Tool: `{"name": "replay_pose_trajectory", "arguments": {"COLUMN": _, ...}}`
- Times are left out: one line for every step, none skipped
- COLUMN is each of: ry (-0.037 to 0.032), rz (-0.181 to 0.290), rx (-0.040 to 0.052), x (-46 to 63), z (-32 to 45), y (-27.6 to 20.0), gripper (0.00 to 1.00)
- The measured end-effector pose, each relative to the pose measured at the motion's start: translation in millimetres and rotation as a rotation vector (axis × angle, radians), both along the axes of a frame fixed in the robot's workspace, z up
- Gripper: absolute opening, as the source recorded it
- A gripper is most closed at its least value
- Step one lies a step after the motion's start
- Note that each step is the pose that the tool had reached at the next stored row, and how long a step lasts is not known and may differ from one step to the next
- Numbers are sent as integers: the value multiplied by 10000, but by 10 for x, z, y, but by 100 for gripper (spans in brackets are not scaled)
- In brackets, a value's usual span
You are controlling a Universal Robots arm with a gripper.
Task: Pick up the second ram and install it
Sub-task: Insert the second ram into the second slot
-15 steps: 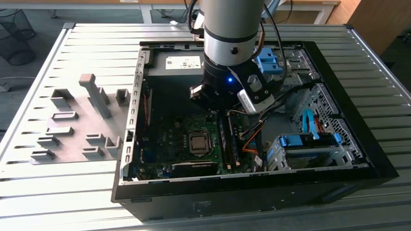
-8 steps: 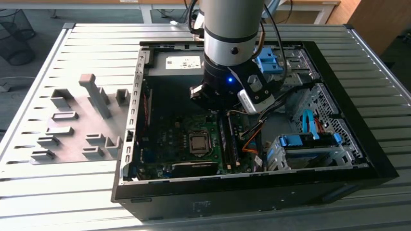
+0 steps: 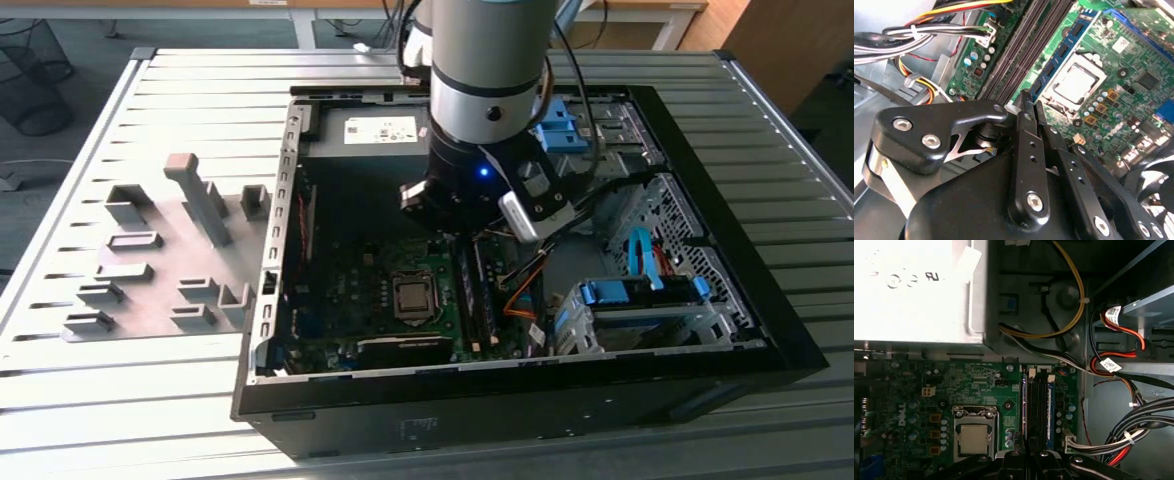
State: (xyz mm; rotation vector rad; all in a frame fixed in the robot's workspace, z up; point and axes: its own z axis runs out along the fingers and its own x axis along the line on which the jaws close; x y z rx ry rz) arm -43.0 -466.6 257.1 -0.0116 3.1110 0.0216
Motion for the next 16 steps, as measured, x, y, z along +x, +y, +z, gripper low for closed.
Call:
{"name": "replay_pose_trajectory", "arguments": {"ry": 0, "rz": -3, "rx": 1, "x": 11, "z": -18, "y": -5, "gripper": 14}}
{"name": "replay_pose_trajectory", "arguments": {"ry": -1, "rz": -15, "rx": 3, "x": 17, "z": -36, "y": -10, "gripper": 14}}
{"name": "replay_pose_trajectory", "arguments": {"ry": -1, "rz": -33, "rx": 2, "x": 21, "z": -55, "y": -17, "gripper": 14}}
{"name": "replay_pose_trajectory", "arguments": {"ry": 0, "rz": -43, "rx": 2, "x": 26, "z": -71, "y": -25, "gripper": 14}}
{"name": "replay_pose_trajectory", "arguments": {"ry": -1, "rz": -49, "rx": 5, "x": 32, "z": -86, "y": -32, "gripper": 14}}
{"name": "replay_pose_trajectory", "arguments": {"ry": 0, "rz": -55, "rx": 3, "x": 36, "z": -98, "y": -39, "gripper": 14}}
{"name": "replay_pose_trajectory", "arguments": {"ry": 0, "rz": -59, "rx": 4, "x": 37, "z": -106, "y": -46, "gripper": 14}}
{"name": "replay_pose_trajectory", "arguments": {"ry": 0, "rz": -63, "rx": 5, "x": 39, "z": -111, "y": -52, "gripper": 14}}
{"name": "replay_pose_trajectory", "arguments": {"ry": 0, "rz": -69, "rx": 5, "x": 40, "z": -115, "y": -58, "gripper": 14}}
{"name": "replay_pose_trajectory", "arguments": {"ry": 0, "rz": -76, "rx": 5, "x": 39, "z": -117, "y": -62, "gripper": 14}}
{"name": "replay_pose_trajectory", "arguments": {"ry": -1, "rz": -77, "rx": 6, "x": 39, "z": -118, "y": -62, "gripper": 14}}
{"name": "replay_pose_trajectory", "arguments": {"ry": 0, "rz": -77, "rx": 6, "x": 40, "z": -118, "y": -63, "gripper": 14}}
{"name": "replay_pose_trajectory", "arguments": {"ry": 0, "rz": -76, "rx": 5, "x": 40, "z": -118, "y": -63, "gripper": 14}}
{"name": "replay_pose_trajectory", "arguments": {"ry": 0, "rz": -76, "rx": 5, "x": 40, "z": -118, "y": -63, "gripper": 14}}
{"name": "replay_pose_trajectory", "arguments": {"ry": 0, "rz": -76, "rx": 6, "x": 40, "z": -118, "y": -63, "gripper": 14}}
{"name": "replay_pose_trajectory", "arguments": {"ry": 0, "rz": -78, "rx": 6, "x": 42, "z": -118, "y": -63, "gripper": 14}}
